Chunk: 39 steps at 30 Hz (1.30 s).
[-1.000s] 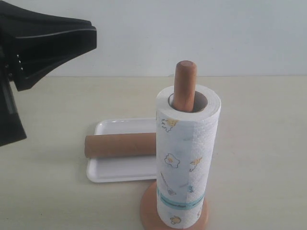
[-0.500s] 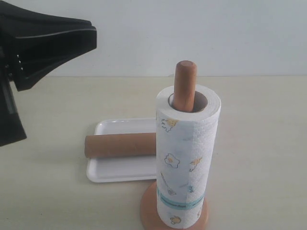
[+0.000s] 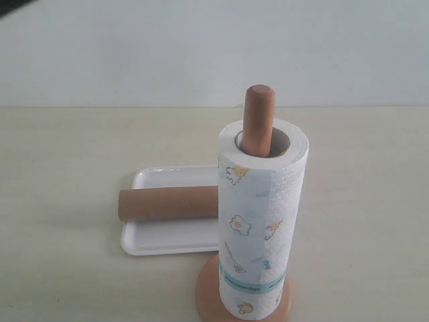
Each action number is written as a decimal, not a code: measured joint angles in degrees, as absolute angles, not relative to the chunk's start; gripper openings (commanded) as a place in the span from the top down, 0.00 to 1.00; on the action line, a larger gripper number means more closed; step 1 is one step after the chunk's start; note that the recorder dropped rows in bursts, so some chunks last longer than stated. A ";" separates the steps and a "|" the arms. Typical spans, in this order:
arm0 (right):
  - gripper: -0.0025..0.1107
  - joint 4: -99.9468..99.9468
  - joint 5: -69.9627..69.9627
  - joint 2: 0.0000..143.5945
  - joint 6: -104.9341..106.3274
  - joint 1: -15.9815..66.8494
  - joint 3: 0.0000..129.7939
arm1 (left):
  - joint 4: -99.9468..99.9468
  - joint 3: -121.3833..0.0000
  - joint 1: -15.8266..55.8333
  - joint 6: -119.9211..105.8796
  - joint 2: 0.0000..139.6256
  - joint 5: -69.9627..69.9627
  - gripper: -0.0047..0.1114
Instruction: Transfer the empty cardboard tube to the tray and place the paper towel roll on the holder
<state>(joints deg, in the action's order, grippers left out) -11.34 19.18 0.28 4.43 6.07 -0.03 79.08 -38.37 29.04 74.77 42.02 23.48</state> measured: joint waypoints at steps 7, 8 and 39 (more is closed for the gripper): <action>0.98 -11.34 19.18 0.28 4.43 6.07 -0.03 | 75.93 -26.60 20.20 106.56 23.90 5.56 0.92; 0.98 -11.34 19.18 0.28 4.43 6.07 -0.03 | 73.20 -25.37 20.04 110.57 22.54 2.66 0.92; 0.98 -11.34 19.18 0.28 4.43 6.07 -0.03 | -2.91 -15.84 11.08 55.97 2.91 -7.38 0.92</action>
<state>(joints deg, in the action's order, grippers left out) -11.34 19.18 0.28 4.43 6.07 -0.03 -2.91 -15.84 11.08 55.97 2.91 -7.38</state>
